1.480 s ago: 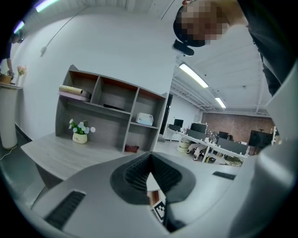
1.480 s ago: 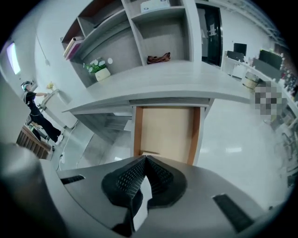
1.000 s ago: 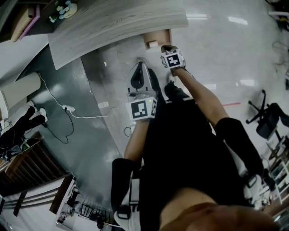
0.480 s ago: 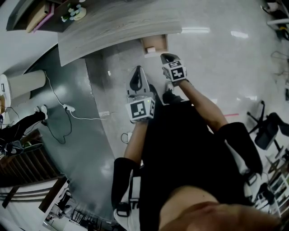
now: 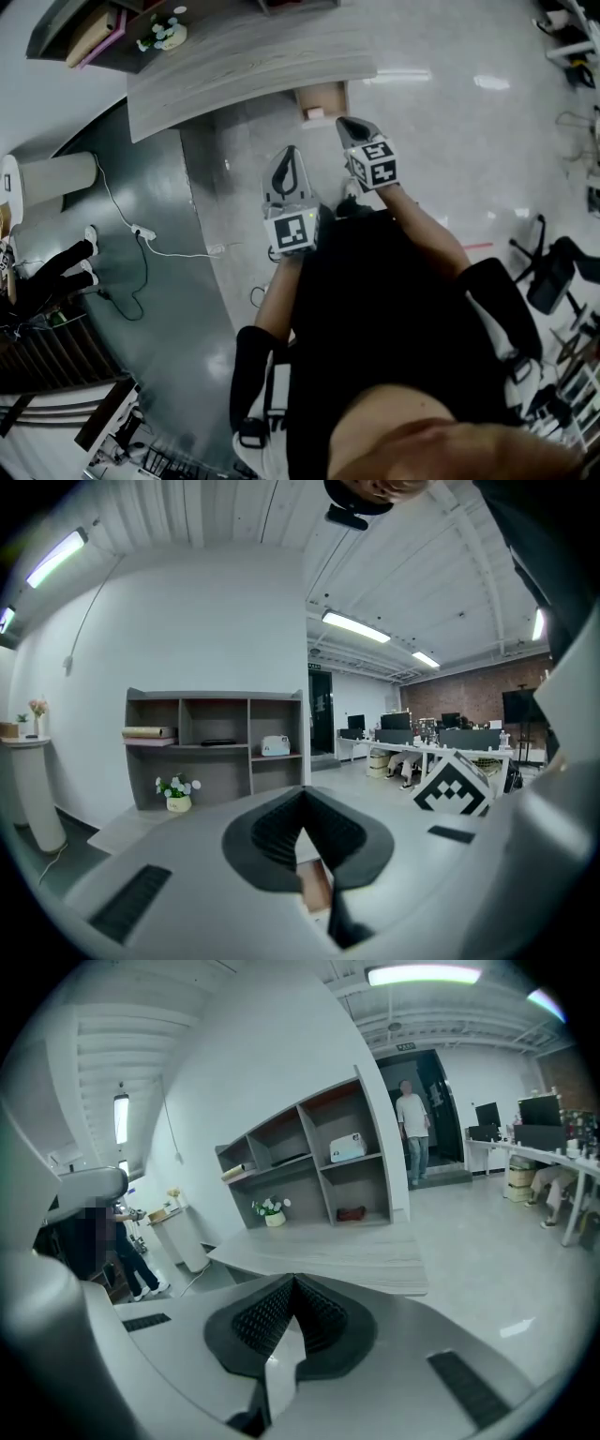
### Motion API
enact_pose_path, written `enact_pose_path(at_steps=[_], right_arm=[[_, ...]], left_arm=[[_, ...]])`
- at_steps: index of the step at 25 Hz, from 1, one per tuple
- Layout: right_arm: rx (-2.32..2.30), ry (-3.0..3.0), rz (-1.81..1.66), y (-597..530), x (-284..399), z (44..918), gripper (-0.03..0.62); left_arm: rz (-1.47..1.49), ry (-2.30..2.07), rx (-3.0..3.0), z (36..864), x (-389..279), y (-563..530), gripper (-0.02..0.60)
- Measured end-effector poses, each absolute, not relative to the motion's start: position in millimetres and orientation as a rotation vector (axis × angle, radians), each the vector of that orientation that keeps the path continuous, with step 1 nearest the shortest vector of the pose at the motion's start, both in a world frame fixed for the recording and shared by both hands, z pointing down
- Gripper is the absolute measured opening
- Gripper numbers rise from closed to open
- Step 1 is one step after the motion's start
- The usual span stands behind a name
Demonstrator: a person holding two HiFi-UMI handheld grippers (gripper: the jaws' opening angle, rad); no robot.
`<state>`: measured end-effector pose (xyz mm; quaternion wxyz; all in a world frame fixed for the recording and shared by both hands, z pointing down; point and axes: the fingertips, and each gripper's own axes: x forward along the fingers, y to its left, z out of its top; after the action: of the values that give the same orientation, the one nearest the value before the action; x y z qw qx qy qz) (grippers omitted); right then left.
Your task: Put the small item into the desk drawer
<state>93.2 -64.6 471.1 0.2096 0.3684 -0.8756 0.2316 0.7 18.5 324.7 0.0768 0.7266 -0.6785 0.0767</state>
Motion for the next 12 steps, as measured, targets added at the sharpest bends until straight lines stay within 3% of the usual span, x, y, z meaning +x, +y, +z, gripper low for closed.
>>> enact_pose_path(at_steps=[12], right_arm=[[1.136, -2.510, 0.522, -33, 85, 390, -0.002]], left_arm=[[0.163, -1.967, 2.192, 305, -29, 32, -0.003]])
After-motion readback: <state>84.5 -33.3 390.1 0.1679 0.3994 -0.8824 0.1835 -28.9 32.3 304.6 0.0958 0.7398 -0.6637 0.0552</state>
